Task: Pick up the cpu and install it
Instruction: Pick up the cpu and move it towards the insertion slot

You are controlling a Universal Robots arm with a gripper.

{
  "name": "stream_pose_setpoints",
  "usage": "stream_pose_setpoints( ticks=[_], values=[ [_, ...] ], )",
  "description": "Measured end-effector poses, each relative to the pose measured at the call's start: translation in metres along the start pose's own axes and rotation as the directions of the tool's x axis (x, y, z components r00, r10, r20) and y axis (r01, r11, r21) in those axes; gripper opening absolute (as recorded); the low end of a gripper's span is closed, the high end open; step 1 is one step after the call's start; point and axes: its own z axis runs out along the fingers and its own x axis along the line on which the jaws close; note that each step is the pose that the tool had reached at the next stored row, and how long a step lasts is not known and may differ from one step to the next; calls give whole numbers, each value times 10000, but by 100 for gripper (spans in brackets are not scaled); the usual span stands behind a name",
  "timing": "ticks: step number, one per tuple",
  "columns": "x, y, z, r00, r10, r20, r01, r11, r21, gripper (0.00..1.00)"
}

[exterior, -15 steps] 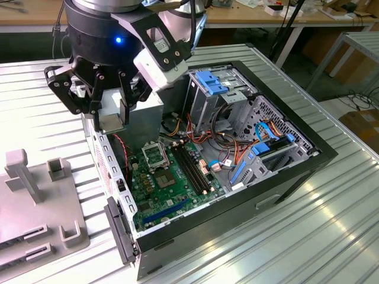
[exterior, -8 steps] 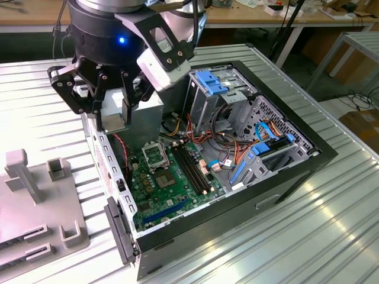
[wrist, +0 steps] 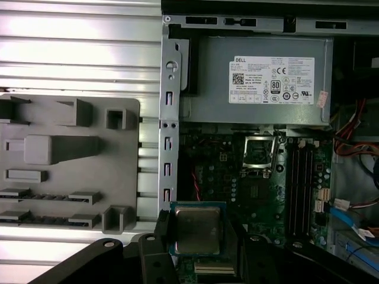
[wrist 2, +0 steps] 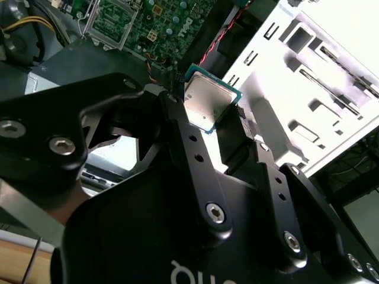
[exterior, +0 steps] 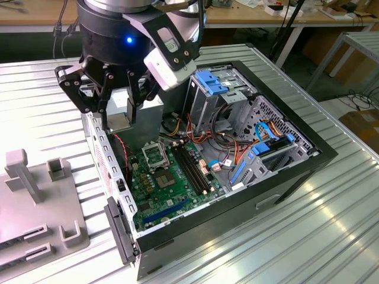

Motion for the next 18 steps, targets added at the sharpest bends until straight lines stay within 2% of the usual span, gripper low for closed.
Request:
stream_pose_setpoints(
  ticks=[8,14,18],
  values=[
    [-31,-51,6,10000,0,2,0,10000,-1,47],
    [-228,-79,12,10000,0,2,0,10000,1,47],
    [-326,-86,15,10000,1,1,-1,10000,2,47]
  ],
)
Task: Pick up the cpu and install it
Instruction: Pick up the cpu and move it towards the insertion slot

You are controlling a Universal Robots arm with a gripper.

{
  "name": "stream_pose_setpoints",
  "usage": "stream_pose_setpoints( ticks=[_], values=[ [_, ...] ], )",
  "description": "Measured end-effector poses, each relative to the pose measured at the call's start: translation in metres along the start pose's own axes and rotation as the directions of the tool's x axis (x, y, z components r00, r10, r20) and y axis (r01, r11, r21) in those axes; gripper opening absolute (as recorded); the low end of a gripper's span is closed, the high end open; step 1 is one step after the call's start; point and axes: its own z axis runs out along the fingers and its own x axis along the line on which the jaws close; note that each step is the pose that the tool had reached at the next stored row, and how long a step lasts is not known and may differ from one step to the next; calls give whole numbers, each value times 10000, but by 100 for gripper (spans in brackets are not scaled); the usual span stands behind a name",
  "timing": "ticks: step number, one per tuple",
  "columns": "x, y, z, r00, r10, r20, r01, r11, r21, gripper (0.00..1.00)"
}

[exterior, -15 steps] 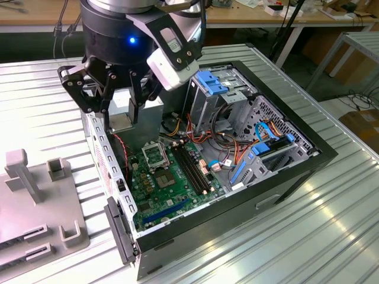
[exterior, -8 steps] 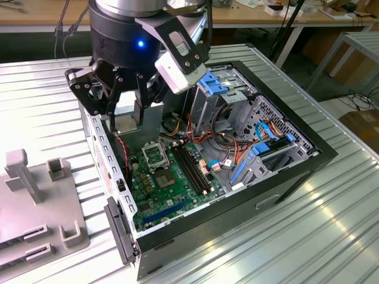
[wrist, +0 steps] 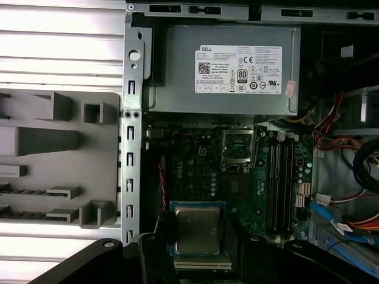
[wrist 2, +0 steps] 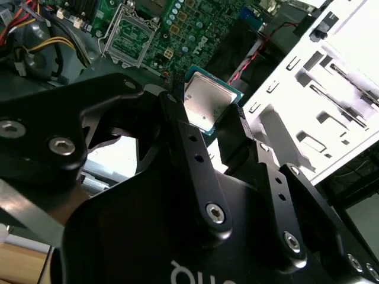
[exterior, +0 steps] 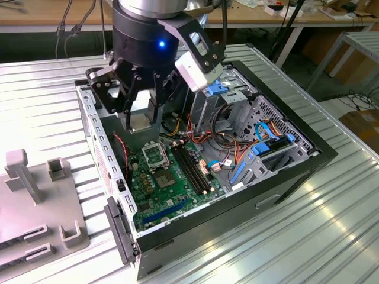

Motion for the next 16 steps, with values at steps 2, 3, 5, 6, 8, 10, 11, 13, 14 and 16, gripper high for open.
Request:
stream_pose_setpoints(
  ticks=[2,3,5,6,8,10,11,13,14,16],
  values=[
    [-35,-3,1,10000,0,1,0,10000,2,47],
    [-47,-4,2,10000,0,0,0,10000,2,47],
    [-95,-7,4,10000,-1,0,1,10000,6,47],
    [-112,-7,4,10000,-1,0,1,10000,6,47],
    [-161,-10,5,10000,0,-1,0,10000,9,47],
    [-213,-12,6,10000,0,-1,0,10000,10,47],
    [-233,-14,6,10000,-1,-1,1,10000,11,47],
    [-273,-16,7,10000,-1,0,1,10000,10,47],
    [-299,-17,7,10000,-1,0,1,10000,10,47],
    [-345,-19,8,10000,0,0,0,10000,11,47]
  ],
)
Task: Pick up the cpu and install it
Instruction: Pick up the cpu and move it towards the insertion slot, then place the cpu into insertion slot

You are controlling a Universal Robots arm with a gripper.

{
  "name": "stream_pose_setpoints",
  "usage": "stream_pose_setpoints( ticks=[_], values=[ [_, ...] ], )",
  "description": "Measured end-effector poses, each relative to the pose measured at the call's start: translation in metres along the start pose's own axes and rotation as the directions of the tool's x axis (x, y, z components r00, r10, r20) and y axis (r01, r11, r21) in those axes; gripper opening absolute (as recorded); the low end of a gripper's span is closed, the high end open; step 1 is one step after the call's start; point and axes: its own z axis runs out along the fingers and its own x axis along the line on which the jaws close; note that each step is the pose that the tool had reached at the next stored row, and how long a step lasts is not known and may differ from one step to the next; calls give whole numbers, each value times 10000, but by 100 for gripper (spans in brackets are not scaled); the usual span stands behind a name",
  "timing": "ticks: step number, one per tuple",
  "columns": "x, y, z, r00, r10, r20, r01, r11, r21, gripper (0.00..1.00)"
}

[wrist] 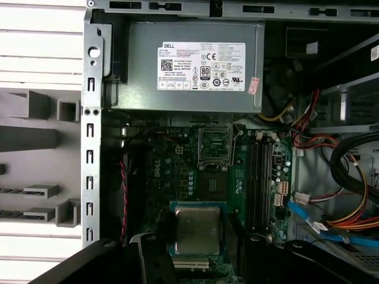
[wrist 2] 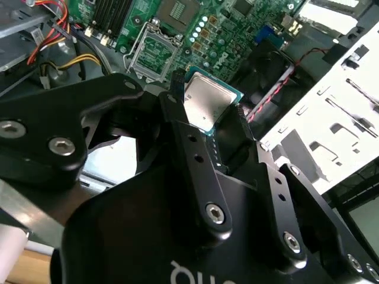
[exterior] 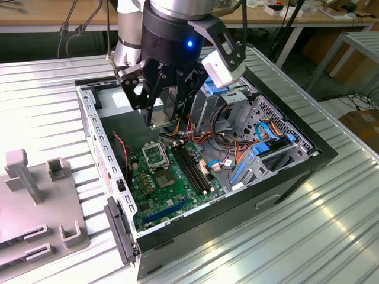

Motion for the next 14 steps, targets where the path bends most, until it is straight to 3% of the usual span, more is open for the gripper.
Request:
stream_pose_setpoints(
  ticks=[3,7,14],
  values=[
    [-90,-4,1,10000,-1,0,1,10000,0,47],
    [-159,-7,3,10000,-1,0,1,10000,0,47],
    [-172,-8,3,10000,-1,-1,1,10000,9,47]
  ],
)
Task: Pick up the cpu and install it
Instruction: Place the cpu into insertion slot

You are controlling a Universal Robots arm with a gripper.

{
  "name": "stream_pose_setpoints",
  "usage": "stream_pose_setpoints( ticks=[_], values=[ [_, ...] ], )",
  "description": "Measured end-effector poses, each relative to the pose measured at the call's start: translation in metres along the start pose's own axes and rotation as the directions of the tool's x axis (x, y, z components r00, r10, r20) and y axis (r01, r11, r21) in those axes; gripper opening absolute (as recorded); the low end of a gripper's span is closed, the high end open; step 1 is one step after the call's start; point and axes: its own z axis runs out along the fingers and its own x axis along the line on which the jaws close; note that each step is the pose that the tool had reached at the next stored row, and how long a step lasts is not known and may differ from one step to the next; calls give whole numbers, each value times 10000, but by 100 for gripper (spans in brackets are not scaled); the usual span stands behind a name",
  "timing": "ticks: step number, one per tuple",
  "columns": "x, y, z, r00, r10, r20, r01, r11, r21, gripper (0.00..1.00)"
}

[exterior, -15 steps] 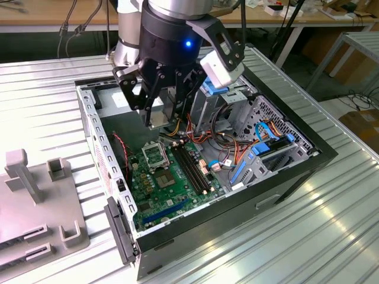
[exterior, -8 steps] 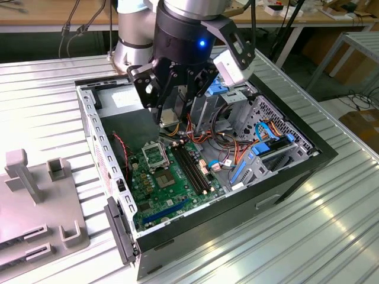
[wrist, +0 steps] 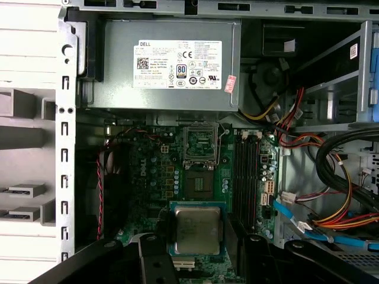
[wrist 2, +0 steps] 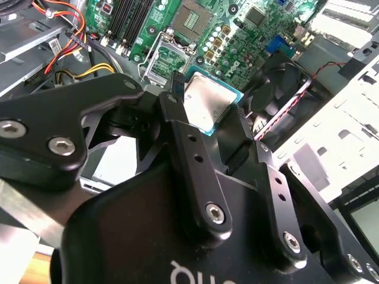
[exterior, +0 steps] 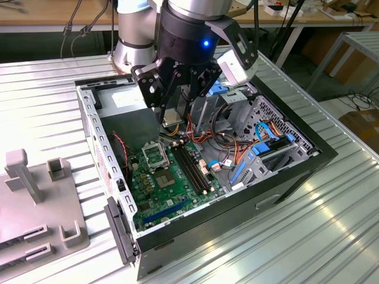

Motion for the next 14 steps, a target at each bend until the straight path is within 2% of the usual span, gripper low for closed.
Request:
stream_pose_setpoints(
  ticks=[14],
  values=[
    [1,-45,4,10000,0,0,0,10000,0,47]
  ],
)
